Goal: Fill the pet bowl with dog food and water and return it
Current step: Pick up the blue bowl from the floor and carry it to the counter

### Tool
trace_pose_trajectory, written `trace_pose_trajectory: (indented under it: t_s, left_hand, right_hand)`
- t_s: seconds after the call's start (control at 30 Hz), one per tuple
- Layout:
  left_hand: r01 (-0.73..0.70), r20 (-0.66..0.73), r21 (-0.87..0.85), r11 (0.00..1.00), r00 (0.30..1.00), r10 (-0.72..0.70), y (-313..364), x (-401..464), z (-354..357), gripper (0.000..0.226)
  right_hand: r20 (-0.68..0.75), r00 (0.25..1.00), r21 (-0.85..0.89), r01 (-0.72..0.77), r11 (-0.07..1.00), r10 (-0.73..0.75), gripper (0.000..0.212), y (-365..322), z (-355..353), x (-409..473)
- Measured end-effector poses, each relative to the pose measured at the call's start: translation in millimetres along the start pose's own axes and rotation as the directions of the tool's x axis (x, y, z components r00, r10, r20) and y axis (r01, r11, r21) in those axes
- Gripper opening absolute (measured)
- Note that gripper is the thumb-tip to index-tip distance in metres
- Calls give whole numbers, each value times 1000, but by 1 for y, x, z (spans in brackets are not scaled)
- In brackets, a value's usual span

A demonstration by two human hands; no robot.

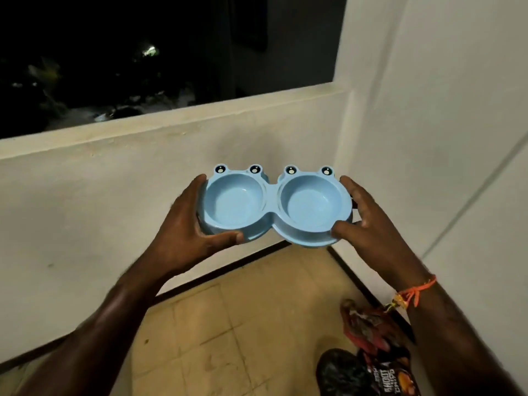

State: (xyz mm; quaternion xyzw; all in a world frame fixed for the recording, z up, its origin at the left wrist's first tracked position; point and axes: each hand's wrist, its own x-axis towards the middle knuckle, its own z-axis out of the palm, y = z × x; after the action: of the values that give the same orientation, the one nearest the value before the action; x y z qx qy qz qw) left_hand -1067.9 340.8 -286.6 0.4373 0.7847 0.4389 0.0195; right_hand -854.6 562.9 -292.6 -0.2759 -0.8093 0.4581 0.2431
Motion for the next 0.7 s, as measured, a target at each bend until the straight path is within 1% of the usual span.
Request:
trace_pose_trajectory:
  t_s: [0.03, 0.07, 0.13, 0.17, 0.2, 0.23, 0.33, 0.4, 0.47, 0.53, 0.63, 0.7]
  left_hand:
    - [-25, 19, -33, 999, 999, 26, 11, 8, 4, 86]
    - [-54, 43, -68, 996, 997, 57, 18, 15, 10, 97]
    - [-75, 109, -122, 990, 990, 88, 33, 31, 24, 121]
    - [-82, 139, -140, 987, 985, 102, 43, 36, 29, 127]
    - [-117, 173, -168, 979, 974, 146, 54, 42, 35, 129]
    - [-152, 211, -198, 968, 958, 194, 66, 48, 42, 130]
    - [-228, 303, -286, 931, 900, 314, 94, 63, 66, 131]
    - [-256, 373, -351, 901, 844, 385, 112, 69, 82, 131]
    - [-283, 441, -413, 866, 769, 462, 134, 68, 98, 134]
    - [-304, 473, -480, 823, 700, 535, 156, 62, 113, 136]
    - [-320, 507, -583, 747, 575, 642, 192, 40, 136, 135]
    - [-316, 510, -647, 694, 497, 702, 214, 20, 147, 135]
  right_hand:
    - [-79, 997, 37, -7, 999, 9, 85, -6, -14, -7]
    - [-164, 986, 73, -7, 997, 19, 77, -11, -26, -14]
    - [-333, 942, 117, -11, 993, 49, 62, -22, -47, -32]
    - [-401, 914, 122, -16, 992, 64, 52, -25, -54, -41]
    - [-473, 877, 118, -28, 993, 81, 45, -26, -63, -52]
    - [-540, 836, 108, -47, 993, 98, 43, -27, -71, -64]
    - [-689, 711, 93, -106, 990, 141, 43, -34, -91, -102]
    - [-768, 619, 91, -144, 985, 162, 45, -40, -99, -133]
    - [-831, 531, 91, -168, 982, 168, 45, -49, -103, -168]
    - [-879, 448, 85, -195, 977, 165, 44, -58, -105, -201]
    - [-949, 281, 66, -268, 961, 144, 43, -72, -104, -257]
    - [-975, 182, 63, -325, 944, 128, 48, -82, -100, -294]
